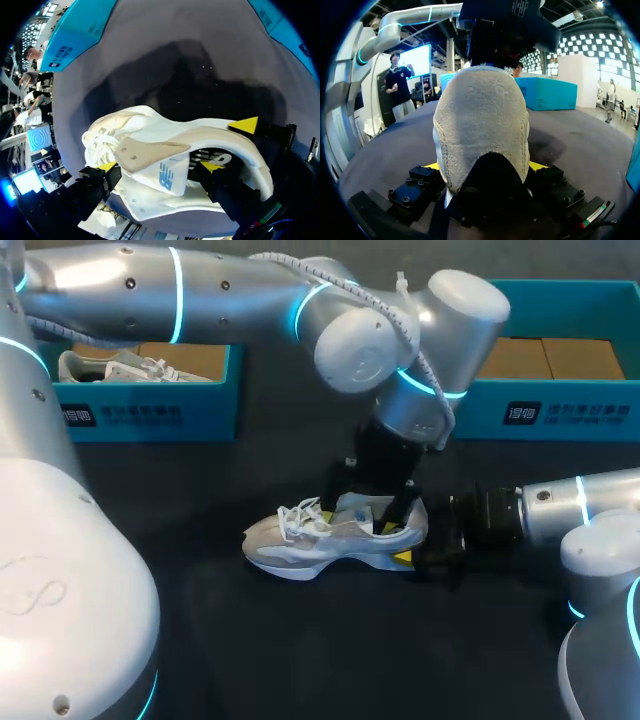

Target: Take the shoe out of the shoebox, open the shoe tongue, remove and reinsert the insole, then place the shoe into the shoebox

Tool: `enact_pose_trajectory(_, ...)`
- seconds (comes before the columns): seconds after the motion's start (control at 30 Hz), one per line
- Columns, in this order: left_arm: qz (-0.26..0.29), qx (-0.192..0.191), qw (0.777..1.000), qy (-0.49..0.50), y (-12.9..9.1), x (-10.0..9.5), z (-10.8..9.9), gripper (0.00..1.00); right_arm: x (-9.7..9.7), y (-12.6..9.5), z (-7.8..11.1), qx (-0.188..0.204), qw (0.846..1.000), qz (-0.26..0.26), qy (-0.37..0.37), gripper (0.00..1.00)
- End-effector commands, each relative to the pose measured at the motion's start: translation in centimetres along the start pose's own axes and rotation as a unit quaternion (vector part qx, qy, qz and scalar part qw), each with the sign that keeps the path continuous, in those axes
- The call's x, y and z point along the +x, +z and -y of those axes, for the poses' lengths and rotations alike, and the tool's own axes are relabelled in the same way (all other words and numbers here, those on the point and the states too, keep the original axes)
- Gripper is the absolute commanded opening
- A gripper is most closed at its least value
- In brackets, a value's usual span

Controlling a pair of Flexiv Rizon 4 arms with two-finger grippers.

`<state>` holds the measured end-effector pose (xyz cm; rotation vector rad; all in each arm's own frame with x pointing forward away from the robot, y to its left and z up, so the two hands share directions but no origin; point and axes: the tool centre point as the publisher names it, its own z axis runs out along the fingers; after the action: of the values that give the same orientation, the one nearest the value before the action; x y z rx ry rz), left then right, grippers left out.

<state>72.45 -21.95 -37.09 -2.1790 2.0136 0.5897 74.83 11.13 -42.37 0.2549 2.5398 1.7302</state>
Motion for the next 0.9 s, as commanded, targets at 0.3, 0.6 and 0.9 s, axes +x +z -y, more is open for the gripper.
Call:
enact_pose_trajectory(0.3,0.006,0.002,1.0,-0.017,0.2,-2.2,-0.3,1.0,0.0,0.0,-0.1,0.001,1.0,0.001,0.0,0.0)
enact_pose_trajectory(0.6,0.008,0.004,1.0,-0.028,0.3,-3.3,-0.3,1.0,0.0,0.0,-0.1,0.001,1.0,0.001,0.0,0.0)
enact_pose_trajectory(0.9,-0.007,0.009,0.999,-0.035,-0.6,-4.5,-0.6,1.0,0.0,0.0,-0.1,0.001,1.0,0.001,0.0,0.0)
